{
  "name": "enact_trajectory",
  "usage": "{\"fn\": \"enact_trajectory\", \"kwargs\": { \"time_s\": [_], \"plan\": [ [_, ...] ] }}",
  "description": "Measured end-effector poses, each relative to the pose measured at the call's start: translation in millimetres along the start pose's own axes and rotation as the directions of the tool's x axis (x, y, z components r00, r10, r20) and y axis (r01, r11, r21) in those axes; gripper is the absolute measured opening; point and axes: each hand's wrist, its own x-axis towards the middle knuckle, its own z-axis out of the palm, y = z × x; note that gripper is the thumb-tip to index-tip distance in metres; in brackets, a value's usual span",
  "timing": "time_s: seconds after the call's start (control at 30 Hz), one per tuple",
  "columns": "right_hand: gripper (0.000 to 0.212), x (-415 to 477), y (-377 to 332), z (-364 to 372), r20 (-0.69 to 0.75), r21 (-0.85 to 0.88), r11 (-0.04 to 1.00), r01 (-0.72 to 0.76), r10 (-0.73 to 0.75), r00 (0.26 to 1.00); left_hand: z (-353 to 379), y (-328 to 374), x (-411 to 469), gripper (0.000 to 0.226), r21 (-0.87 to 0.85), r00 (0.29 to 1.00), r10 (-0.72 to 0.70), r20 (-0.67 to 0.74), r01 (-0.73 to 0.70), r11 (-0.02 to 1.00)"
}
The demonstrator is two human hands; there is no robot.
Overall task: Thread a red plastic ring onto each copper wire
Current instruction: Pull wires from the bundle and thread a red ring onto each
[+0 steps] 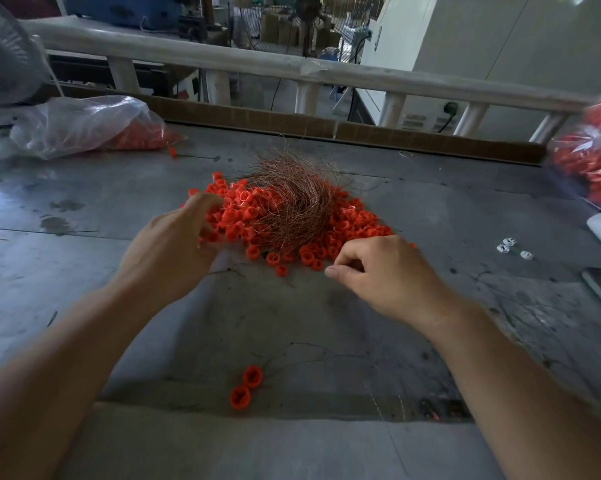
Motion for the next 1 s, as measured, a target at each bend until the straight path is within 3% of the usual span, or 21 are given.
{"fn": "enact_trajectory", "kwargs": {
  "time_s": [0.1,0.17,0.33,0.47,0.63,0.83,1.0],
  "plan": [
    [0.014,3.0,-1.8,7.3,-0.119,0.040,0.999,0.021,-0.016,0.993,-2.5,5.9,-3.9,0.025,0.010,1.000,0.012,-0.003,-0.012,1.000],
    [0.024,4.7,-5.9,13.4,-0.162,0.036,0.995,0.097,-0.090,0.983,-3.9,11.1,-7.0,0.015,0.005,0.999,0.050,0.002,-0.050,0.999],
    [0.048,10.2,-12.2,24.8,-0.128,-0.038,0.974,0.223,-0.226,0.966,-0.1,25.5,-14.7,0.015,-0.109,0.982,0.162,0.094,-0.151,0.983],
    [0.055,13.9,-7.1,27.9,-0.036,-0.036,0.961,0.273,-0.274,0.961,4.6,28.3,-15.9,0.015,-0.111,0.968,0.215,0.128,-0.201,0.973],
    [0.041,11.6,-10.2,23.2,-0.196,0.032,0.958,0.284,-0.272,0.942,2.4,25.2,-17.0,0.017,-0.121,0.965,0.227,0.131,-0.212,0.970],
    [0.022,9.3,-11.6,19.7,-0.427,0.055,0.951,0.305,-0.254,0.868,3.4,29.3,-17.5,0.017,-0.123,0.957,0.252,0.143,-0.235,0.964],
    [0.018,5.7,-16.6,16.4,-0.516,-0.002,0.927,0.375,-0.322,0.794,-0.7,34.7,-20.0,0.015,-0.215,0.924,0.380,0.049,-0.362,0.907]
  ]
}}
